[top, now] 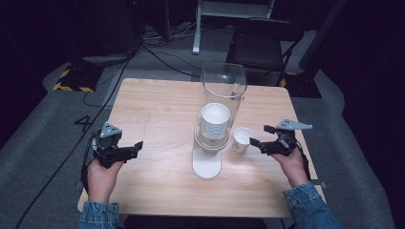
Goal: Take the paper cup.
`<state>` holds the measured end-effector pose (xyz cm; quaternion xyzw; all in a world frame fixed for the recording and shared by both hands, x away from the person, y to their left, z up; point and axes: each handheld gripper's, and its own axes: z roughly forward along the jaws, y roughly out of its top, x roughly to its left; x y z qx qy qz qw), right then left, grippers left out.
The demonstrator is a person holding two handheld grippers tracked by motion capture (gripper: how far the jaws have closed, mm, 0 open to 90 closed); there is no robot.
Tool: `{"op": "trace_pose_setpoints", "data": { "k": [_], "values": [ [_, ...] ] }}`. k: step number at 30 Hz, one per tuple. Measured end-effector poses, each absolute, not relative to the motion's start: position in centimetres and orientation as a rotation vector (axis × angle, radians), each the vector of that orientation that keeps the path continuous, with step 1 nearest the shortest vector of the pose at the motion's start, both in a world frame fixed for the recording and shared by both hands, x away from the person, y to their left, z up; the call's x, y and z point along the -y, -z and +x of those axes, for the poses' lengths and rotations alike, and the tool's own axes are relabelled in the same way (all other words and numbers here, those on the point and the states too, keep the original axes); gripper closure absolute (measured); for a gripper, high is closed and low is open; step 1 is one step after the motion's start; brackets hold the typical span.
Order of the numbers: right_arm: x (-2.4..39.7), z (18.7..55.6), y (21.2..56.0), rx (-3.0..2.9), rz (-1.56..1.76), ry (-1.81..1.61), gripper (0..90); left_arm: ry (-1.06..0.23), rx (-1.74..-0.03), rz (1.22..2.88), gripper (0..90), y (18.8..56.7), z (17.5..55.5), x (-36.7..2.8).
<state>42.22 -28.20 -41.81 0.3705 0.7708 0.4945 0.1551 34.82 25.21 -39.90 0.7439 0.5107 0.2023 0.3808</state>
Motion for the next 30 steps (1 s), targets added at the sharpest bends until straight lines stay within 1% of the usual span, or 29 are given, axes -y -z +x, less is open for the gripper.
{"op": "trace_pose_setpoints", "data": {
  "k": [3, 6, 10, 16, 21, 25, 30],
  "values": [
    [29.2, 41.8, 40.2, -2.164, 1.1, -1.48, 8.0, -0.515, -1.301, 1.897, 15.1, 39.9, 34.9, -25.3],
    [30.1, 41.1, 38.7, -2.136, 1.084, -1.441, 8.0, -0.512, -1.301, 1.895, 15.1, 39.9, 35.0, -25.3],
    [31.2, 40.4, 37.5, -2.105, 1.066, -1.396, 8.0, -0.508, -1.296, 1.895, 15.1, 39.8, 35.0, -25.4],
    [33.3, 39.6, 35.9, -2.07, 1.122, -1.363, 8.0, -0.499, -1.287, 1.899, 15.1, 39.7, 35.3, -25.4],
    [35.0, 39.2, 35.4, -2.043, 1.142, -1.245, 9.0, -0.496, -1.284, 1.893, 15.1, 39.6, 35.3, -25.6],
    [36.4, 39.1, 35.4, -1.991, 1.136, -1.226, 9.0, -0.496, -1.294, 1.873, 15.1, 39.5, 35.2, -25.9],
    [37.7, 39.6, 35.9, -1.977, 1.21, -1.203, 3.8, -0.508, -1.297, 1.871, 15.1, 39.5, 35.2, -26.3]
  ]
}}
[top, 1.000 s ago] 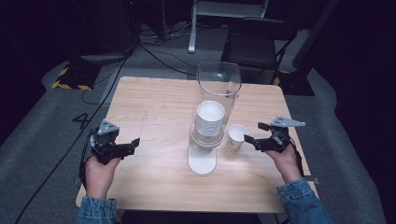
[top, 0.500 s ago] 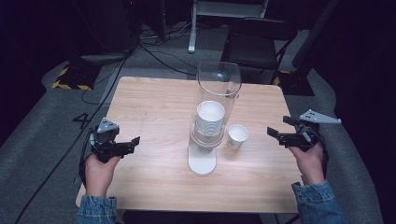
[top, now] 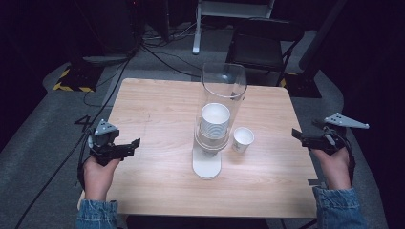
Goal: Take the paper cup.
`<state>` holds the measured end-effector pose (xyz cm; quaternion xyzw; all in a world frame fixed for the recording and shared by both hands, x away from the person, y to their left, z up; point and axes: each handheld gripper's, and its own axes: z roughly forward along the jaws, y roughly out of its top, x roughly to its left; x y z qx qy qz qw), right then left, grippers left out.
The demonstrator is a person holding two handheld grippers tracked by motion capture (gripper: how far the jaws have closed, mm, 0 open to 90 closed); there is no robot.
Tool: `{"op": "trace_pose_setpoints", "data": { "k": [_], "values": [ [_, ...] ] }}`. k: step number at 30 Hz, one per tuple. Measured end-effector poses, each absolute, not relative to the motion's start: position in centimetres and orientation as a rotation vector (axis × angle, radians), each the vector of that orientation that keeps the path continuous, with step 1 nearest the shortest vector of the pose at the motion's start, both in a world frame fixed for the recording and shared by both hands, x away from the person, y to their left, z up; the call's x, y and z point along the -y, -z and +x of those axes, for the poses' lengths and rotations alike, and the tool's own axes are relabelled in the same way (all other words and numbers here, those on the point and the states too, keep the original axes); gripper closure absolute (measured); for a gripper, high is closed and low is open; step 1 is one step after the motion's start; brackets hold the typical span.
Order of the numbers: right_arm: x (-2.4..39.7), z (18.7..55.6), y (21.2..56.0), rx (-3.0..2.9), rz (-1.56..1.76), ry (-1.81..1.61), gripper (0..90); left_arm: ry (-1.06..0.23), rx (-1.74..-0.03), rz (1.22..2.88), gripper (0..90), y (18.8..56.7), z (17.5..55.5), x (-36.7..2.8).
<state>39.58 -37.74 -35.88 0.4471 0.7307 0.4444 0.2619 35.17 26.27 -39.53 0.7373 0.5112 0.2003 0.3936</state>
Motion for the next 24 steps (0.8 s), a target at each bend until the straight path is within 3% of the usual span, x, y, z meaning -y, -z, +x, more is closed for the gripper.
{"op": "trace_pose_setpoints", "data": {
  "k": [7, 24],
  "values": [
    [38.9, 40.2, 36.9, -1.962, 1.299, -1.048, 4.4, -0.508, -1.313, 1.86, 15.1, 39.6, 35.1, -26.5],
    [38.7, 40.5, 37.3, -1.983, 1.294, -1.083, 4.4, -0.509, -1.307, 1.871, 15.1, 39.6, 35.2, -26.4]
  ]
}}
